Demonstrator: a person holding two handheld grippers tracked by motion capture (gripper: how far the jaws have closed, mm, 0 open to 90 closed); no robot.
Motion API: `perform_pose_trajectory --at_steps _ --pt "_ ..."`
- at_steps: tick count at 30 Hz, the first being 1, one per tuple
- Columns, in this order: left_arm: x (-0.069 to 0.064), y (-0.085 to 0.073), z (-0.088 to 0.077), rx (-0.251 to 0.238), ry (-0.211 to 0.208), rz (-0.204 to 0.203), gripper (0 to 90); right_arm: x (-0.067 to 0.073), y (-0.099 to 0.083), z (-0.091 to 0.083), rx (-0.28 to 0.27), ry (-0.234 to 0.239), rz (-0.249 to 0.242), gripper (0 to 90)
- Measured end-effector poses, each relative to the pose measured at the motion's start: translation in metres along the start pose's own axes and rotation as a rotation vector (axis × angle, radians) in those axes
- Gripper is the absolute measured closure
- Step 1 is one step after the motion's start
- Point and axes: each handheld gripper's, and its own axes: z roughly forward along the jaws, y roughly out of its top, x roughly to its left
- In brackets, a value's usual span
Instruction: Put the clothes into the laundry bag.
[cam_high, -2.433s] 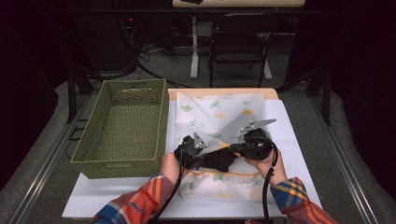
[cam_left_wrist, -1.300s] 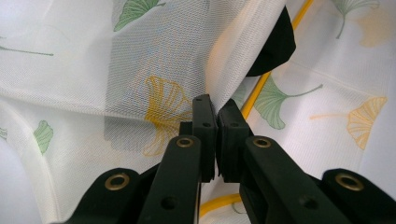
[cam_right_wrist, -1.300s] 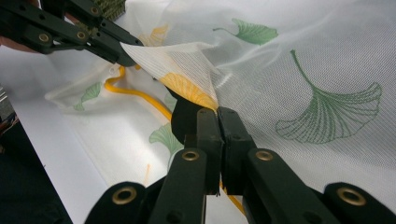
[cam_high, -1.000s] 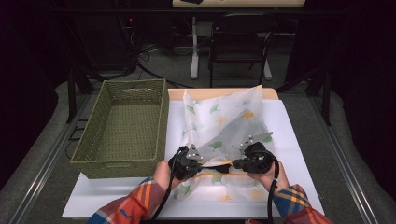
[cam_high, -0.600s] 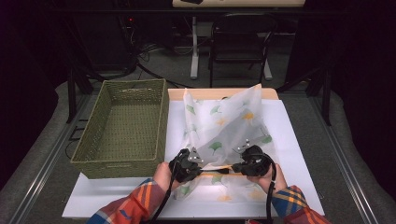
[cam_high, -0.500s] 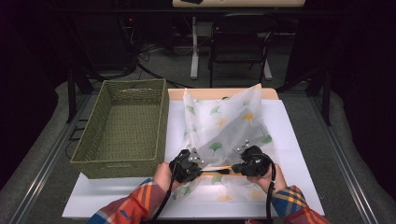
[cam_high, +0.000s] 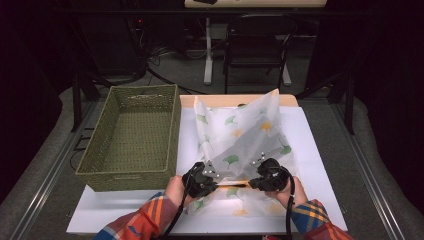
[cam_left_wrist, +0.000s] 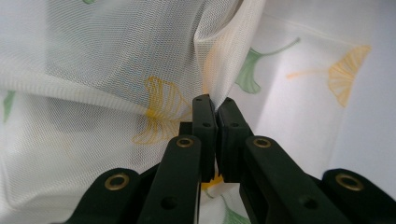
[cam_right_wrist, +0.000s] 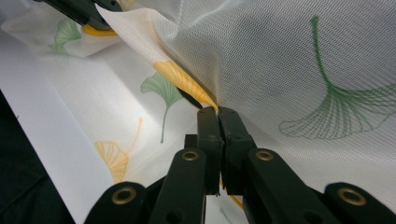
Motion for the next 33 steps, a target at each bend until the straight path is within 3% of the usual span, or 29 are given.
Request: perform_pose_trajectory --at_steps 4,9,13,23,27,33 --pt "-0.003 0.0 0.005 0.036 -0.009 0.021 88.1 0.0 -0.004 0.003 0.02 -0.007 -0.006 88.6" --pt "0.0 -0.001 0.008 0.055 0.002 0.011 86.3 0.0 -0.004 0.012 0.041 -0.024 -0.019 88.5" --pt "0.003 -0.003 0.011 0.052 0.004 -0.016 82.9 0.0 -0.003 0.019 0.058 -0.066 -0.042 88.4" --pt "0.012 -0.005 0.015 0.054 0.003 -0.065 81.3 -0.004 0.005 0.035 0.067 -0.117 -0.078 87.5" --pt "0.013 -0.007 0.011 0.059 -0.014 -0.079 72.9 -0.003 0.003 0.03 0.072 -0.074 -0.068 80.7" --pt "0.011 -0.011 -0.002 0.033 -0.038 -0.095 49.2 -0.008 -0.006 0.01 0.035 -0.025 -0.039 55.7"
